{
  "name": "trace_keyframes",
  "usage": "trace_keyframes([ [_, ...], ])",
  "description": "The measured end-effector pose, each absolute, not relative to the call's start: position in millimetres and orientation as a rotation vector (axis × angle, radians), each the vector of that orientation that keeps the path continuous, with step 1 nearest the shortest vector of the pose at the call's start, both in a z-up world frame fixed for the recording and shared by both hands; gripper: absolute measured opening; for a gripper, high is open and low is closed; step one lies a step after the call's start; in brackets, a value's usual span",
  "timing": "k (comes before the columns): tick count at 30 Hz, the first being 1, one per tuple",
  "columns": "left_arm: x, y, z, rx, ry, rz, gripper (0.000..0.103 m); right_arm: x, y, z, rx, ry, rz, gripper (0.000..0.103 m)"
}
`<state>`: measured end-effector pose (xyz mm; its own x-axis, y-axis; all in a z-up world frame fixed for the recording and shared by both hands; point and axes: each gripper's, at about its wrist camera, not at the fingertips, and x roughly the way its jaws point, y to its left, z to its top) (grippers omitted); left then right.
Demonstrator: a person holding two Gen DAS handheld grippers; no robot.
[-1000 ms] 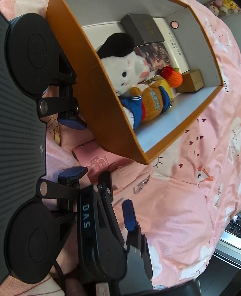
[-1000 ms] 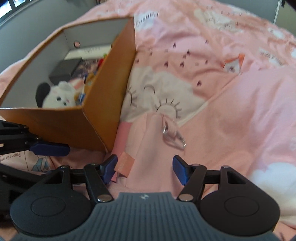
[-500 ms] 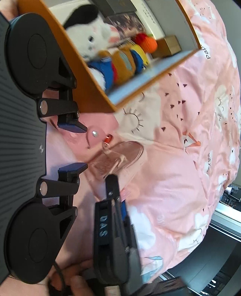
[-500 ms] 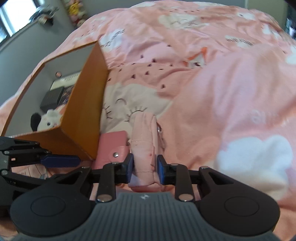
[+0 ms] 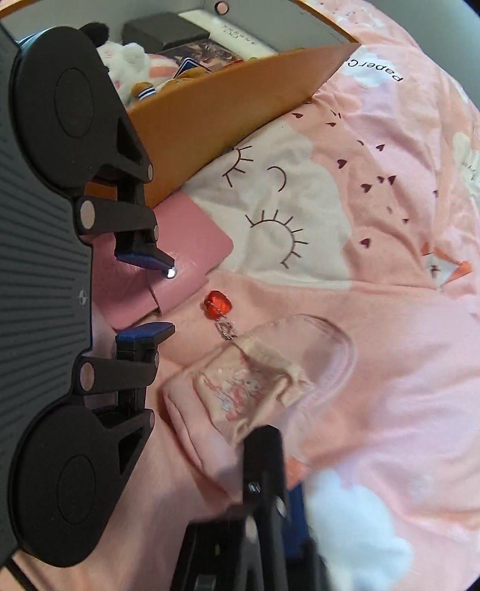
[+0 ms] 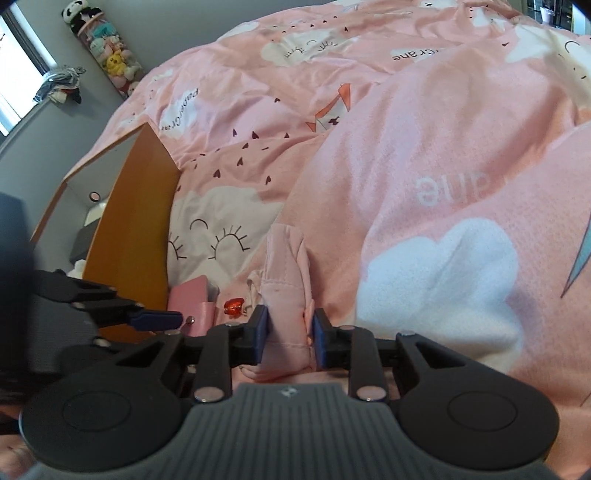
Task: Organize objects
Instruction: 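Grasp the pink pouch with the right gripper while the left grasps the pink wallet, then lift the pink wallet and pink pouch with both grippers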
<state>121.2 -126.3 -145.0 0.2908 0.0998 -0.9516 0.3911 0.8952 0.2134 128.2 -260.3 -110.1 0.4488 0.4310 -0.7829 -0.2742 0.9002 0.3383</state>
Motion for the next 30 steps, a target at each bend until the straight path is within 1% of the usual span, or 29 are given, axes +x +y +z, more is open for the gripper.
trace_keyframes([
  [2, 122.2, -130.2, -152.1, 0.496, 1.277, -0.179, 0.041, 127.7, -260.1, -110.9, 0.171, 1.009, 0.455, 0.030],
  [6, 124.6, -138.1, -159.7, 0.565, 1.272, -0.145, 0.051, 128.1, -260.5, -112.8, 0.175, 1.006, 0.486, 0.033],
  [7, 126.3, -139.4, -163.6, 0.584, 1.276, -0.138, 0.055, 128.4, -260.9, -113.5, 0.179, 1.008, 0.490, 0.034],
  [10, 130.9, -140.0, -172.9, 0.611, 1.277, -0.125, 0.059, 128.5, -260.1, -114.3, 0.173, 1.012, 0.489, 0.034],
  [11, 130.7, -139.7, -172.8, 0.611, 1.278, -0.126, 0.059, 128.2, -260.1, -114.5, 0.171, 1.013, 0.487, 0.034],
  [13, 129.4, -138.6, -171.9, 0.600, 1.274, -0.137, 0.054, 128.1, -260.0, -114.6, 0.175, 1.014, 0.488, 0.034],
  [14, 128.2, -137.8, -171.0, 0.597, 1.269, -0.138, 0.053, 128.0, -259.5, -114.6, 0.174, 1.015, 0.489, 0.034],
  [16, 125.4, -137.5, -168.1, 0.584, 1.257, -0.144, 0.046, 127.7, -257.9, -114.4, 0.167, 1.016, 0.493, 0.034],
  [20, 120.7, -132.6, -156.4, 0.515, 1.218, -0.176, 0.045, 126.9, -257.7, -112.9, 0.160, 1.010, 0.490, 0.034],
  [26, 113.9, -123.7, -123.7, 0.347, 1.112, -0.265, 0.044, 126.1, -261.5, -106.7, 0.185, 0.984, 0.494, 0.030],
  [30, 111.7, -114.6, -99.7, 0.182, 1.033, -0.401, 0.044, 122.0, -265.5, -90.3, 0.189, 0.913, 0.495, 0.029],
])
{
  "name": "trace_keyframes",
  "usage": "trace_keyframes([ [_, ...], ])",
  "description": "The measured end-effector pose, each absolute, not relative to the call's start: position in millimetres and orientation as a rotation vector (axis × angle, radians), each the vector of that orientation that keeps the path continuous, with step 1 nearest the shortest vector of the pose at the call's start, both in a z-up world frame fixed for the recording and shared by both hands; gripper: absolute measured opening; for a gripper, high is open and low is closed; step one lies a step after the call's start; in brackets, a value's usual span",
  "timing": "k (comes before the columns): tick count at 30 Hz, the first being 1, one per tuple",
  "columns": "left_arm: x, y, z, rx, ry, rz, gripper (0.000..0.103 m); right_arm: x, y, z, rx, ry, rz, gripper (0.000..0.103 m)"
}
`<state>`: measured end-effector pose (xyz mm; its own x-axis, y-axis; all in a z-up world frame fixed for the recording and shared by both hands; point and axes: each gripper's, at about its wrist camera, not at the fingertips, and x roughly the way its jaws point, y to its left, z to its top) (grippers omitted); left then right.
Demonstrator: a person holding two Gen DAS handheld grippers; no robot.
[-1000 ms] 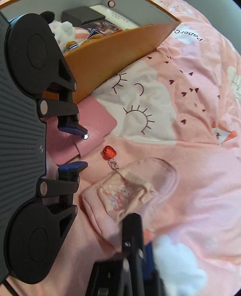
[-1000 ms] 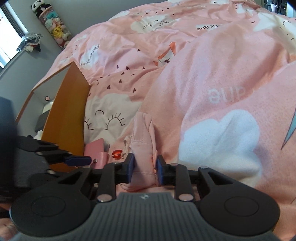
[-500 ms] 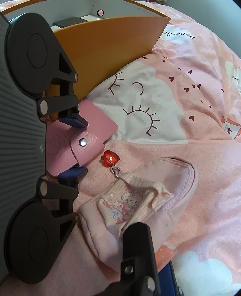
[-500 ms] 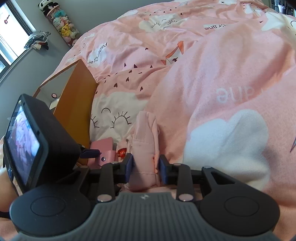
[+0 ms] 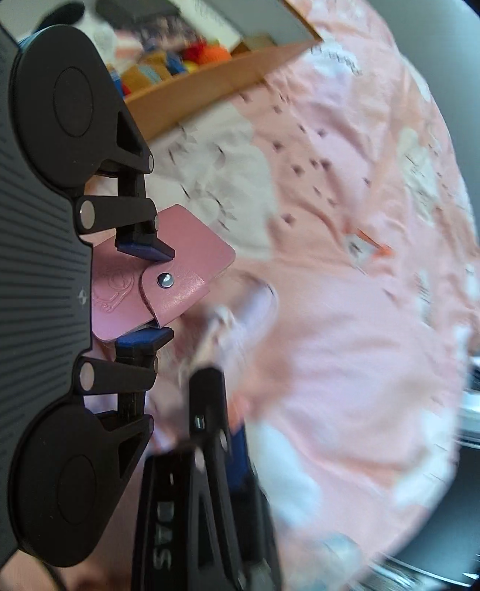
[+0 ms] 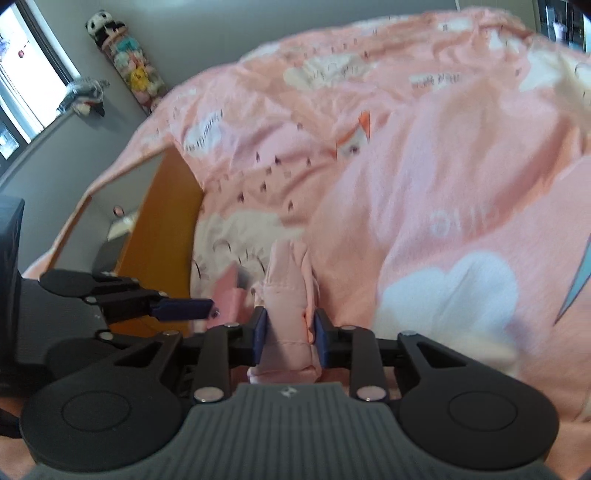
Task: Organize objects
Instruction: 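Lift the pink wallet and pink pouch with both grippers, then raise the wallet and pouch higher above the bed with both grippers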
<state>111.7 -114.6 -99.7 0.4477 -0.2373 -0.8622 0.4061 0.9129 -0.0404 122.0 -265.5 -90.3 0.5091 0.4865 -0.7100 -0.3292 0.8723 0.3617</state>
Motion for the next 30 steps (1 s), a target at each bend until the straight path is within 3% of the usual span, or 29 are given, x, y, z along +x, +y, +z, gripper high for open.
trace_keyframes([
  [3, 114.3, -105.3, -98.1, 0.056, 1.030, -0.491, 0.044, 121.4, -264.4, -80.8, 0.136, 0.875, 0.458, 0.029],
  [8, 124.6, -96.5, -126.3, -0.021, 1.194, -0.414, 0.045, 130.1, -260.3, -101.8, 0.128, 0.978, 0.469, 0.032],
  [15, 120.4, -102.9, -126.2, -0.001, 1.228, -0.350, 0.059, 132.0, -252.0, -103.4, 0.101, 1.010, 0.497, 0.036],
  [17, 119.6, -98.8, -125.7, -0.019, 1.234, -0.340, 0.058, 132.8, -249.0, -101.5, 0.080, 1.009, 0.494, 0.039],
  [21, 113.9, -77.2, -126.5, -0.136, 1.246, -0.357, 0.048, 140.7, -242.3, -99.7, 0.075, 1.024, 0.523, 0.041],
  [30, 109.1, -63.7, -125.3, -0.207, 1.241, -0.316, 0.048, 155.9, -231.7, -113.5, 0.108, 1.092, 0.554, 0.041],
])
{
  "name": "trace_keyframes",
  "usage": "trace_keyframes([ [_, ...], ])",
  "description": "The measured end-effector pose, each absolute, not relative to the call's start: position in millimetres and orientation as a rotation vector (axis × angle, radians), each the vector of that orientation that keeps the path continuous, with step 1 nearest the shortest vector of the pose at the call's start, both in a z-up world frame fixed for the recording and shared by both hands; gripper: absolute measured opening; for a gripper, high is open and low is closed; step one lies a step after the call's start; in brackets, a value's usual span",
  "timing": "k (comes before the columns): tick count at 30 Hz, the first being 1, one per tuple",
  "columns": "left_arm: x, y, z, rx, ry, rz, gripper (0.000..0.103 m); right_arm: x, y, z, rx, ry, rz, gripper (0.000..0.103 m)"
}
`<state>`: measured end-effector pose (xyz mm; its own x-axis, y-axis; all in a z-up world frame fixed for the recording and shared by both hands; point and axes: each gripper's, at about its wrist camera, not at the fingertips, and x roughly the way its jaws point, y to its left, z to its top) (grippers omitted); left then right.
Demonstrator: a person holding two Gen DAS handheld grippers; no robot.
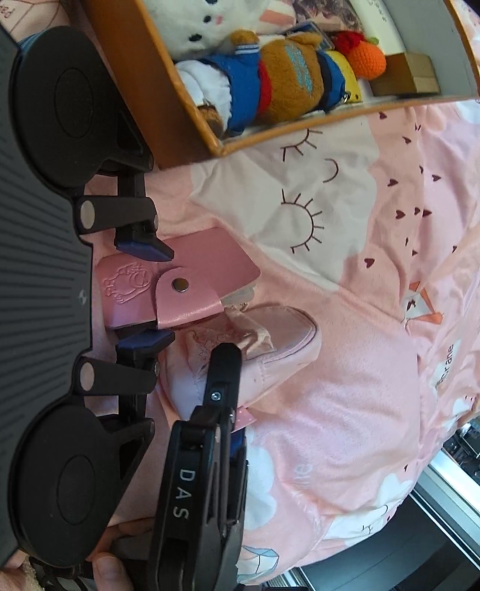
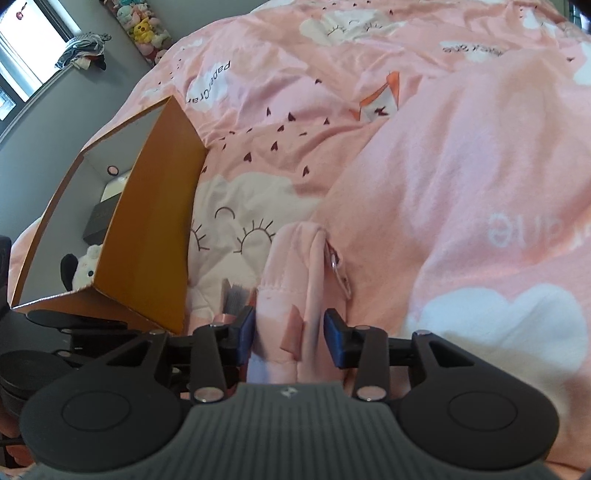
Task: Organize objects
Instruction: 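Raise the wallet and pouch higher above the bed with both grippers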
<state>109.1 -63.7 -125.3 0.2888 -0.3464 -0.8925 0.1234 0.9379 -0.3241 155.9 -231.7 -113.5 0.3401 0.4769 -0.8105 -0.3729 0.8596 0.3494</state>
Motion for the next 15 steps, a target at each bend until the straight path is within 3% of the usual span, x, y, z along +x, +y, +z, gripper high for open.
trace_keyframes([
  [1, 107.6, -64.7, -123.4, -0.191, 1.237, -0.305, 0.049, 155.1, -232.7, -113.9, 0.119, 1.090, 0.563, 0.035],
  [4, 102.3, -68.4, -116.7, -0.134, 1.216, -0.267, 0.048, 151.1, -234.0, -111.7, 0.137, 1.083, 0.588, 0.034],
  [8, 102.2, -64.1, -120.1, -0.159, 1.227, -0.264, 0.048, 145.0, -230.8, -113.3, 0.181, 1.105, 0.654, 0.032],
  [11, 106.6, -63.1, -126.3, -0.176, 1.258, -0.251, 0.055, 147.9, -232.9, -119.9, 0.200, 1.123, 0.636, 0.032],
  [15, 102.4, -78.0, -119.4, -0.039, 1.231, -0.218, 0.056, 148.9, -236.8, -127.7, 0.223, 1.143, 0.621, 0.033],
])
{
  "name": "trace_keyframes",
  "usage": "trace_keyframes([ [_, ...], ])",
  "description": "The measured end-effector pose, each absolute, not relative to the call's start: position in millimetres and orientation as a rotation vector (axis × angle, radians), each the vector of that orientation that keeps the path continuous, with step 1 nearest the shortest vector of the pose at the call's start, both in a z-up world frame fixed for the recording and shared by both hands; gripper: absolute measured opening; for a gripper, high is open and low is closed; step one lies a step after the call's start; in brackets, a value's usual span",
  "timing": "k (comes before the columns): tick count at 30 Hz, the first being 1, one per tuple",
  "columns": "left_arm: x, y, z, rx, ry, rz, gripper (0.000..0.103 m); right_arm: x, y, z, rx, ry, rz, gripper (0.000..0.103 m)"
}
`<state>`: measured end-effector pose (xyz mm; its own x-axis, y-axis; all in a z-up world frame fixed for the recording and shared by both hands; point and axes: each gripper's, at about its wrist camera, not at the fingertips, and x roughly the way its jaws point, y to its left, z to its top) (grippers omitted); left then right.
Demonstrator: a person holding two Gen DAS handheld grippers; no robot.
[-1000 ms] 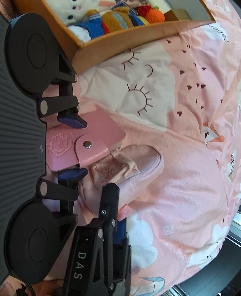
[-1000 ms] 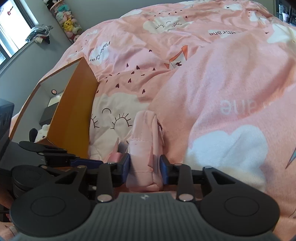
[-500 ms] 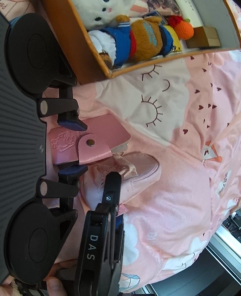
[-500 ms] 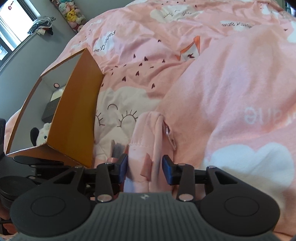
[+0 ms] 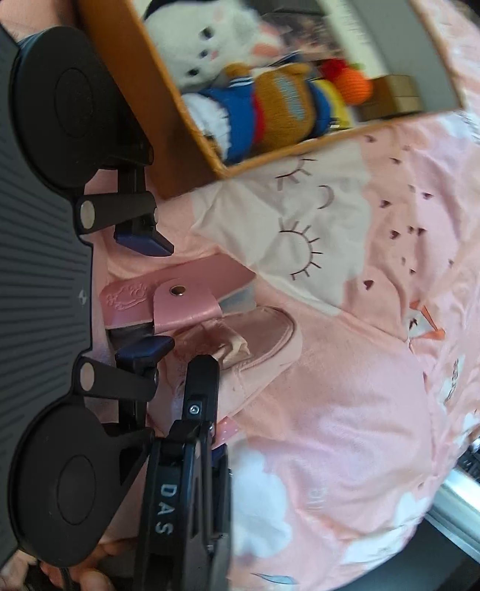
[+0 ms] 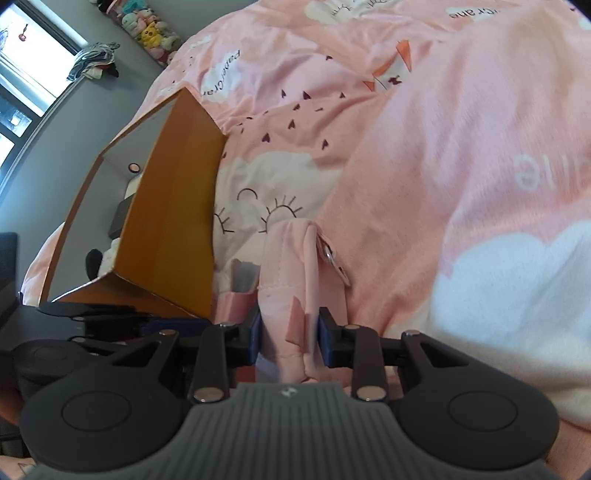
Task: Organize objects
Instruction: 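Raise the wallet and pouch higher above the bed with both grippers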
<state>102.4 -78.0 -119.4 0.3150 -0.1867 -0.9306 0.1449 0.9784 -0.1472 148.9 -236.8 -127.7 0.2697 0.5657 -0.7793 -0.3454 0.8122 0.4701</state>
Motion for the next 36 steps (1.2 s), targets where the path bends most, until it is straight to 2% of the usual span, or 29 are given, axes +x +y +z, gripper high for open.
trace_keyframes([
  [3, 96.5, -88.5, -114.0, 0.099, 1.204, -0.163, 0.037, 147.4, -236.8, -126.1, 0.218, 1.138, 0.617, 0.034],
  [4, 95.7, -86.6, -114.3, 0.104, 1.209, -0.145, 0.034, 147.2, -236.6, -125.9, 0.216, 1.138, 0.617, 0.034],
  [15, 113.5, -45.4, -143.8, -0.261, 1.300, -0.199, 0.035, 149.9, -231.8, -128.0, 0.188, 1.147, 0.648, 0.037],
  [16, 114.7, -46.2, -145.3, -0.259, 1.309, -0.195, 0.031, 150.1, -231.6, -128.7, 0.187, 1.151, 0.646, 0.037],
  [20, 111.0, -52.5, -139.1, -0.214, 1.289, -0.198, 0.026, 148.6, -231.5, -127.1, 0.182, 1.141, 0.643, 0.036],
  [29, 87.9, -62.1, -84.5, -0.101, 1.019, -0.254, 0.022, 139.7, -248.4, -93.9, 0.238, 1.007, 0.607, 0.031],
  [36, 74.3, -50.2, -33.7, -0.107, 0.818, -0.214, 0.022, 133.7, -237.3, -40.8, 0.132, 0.826, 0.602, 0.031],
])
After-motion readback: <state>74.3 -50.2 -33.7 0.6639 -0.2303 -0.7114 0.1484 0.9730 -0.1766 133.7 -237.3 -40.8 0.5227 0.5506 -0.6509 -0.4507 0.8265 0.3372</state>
